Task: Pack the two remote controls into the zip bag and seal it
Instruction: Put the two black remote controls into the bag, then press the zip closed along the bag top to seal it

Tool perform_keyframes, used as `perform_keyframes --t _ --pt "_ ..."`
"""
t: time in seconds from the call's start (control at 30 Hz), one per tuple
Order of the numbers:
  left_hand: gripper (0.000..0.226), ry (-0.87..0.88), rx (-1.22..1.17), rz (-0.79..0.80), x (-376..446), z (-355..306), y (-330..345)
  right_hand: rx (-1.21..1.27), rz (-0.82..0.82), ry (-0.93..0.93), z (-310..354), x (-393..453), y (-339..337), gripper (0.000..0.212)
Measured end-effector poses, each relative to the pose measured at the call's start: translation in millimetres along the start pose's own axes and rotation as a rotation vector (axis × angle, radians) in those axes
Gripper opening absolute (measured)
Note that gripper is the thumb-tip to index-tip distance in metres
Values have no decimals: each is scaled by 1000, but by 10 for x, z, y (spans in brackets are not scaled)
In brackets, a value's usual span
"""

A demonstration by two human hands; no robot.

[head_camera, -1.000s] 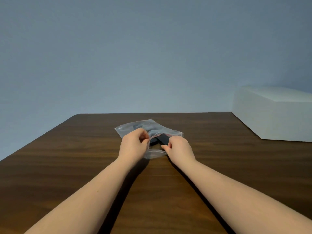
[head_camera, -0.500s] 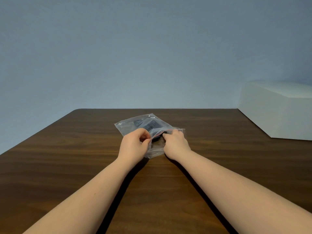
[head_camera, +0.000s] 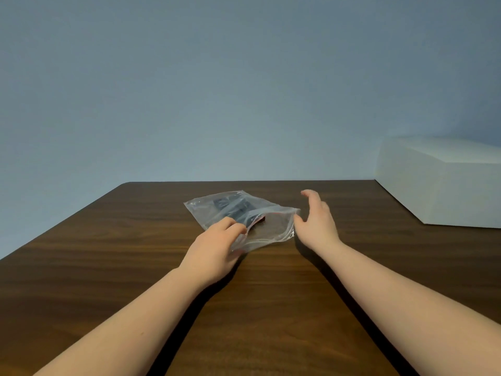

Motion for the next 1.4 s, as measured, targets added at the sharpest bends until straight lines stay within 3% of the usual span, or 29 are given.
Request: perform_keyframes --t 0.1,0.23,0.47,0.57,0.7,0.8,0.9,1.0,1.2,1.4 --pt "27 7 -14 -105 -61 -25 -87 30 112 29 -49 8 59 32" --pt "15 94 117 -198 -173 -68 -181 -108 73 63 -45 -7 -30 10" --pt "16 93 173 -313 -302 -38 -420 -247 1 147 -47 -89 -391 19" --pt "7 88 97 -355 -306 -109 -488 -359 1 127 -4 -130 -535 4" --pt "4 20 -114 -357 -285 -183 -518 -186 -10 -127 276 -178 -633 20" --pt "7 -44 -271 -338 -289 -163 -513 -110 171 -393 679 -365 -544 24" --pt "7 -172 -465 -349 -318 -63 -498 -163 283 -545 948 -532 -406 30" --pt "8 -223 -536 -347 -345 -39 -487 -216 318 -562 1029 -564 -320 31" --pt "2 -209 -513 -352 -328 6 -525 -172 261 -561 1108 -590 -319 11" --pt "7 -193 -480 -317 -301 15 -514 -183 234 -569 1148 -586 -335 10"
Point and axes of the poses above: each hand's wrist, its own x-axis towards the middle knuckle, its own y-axis out of the palm, z = x × y, the point moved 7 cm from there along x, towards the middle knuckle, and after that the axes turned 11 degrees about -x, right-handed, at the moved point
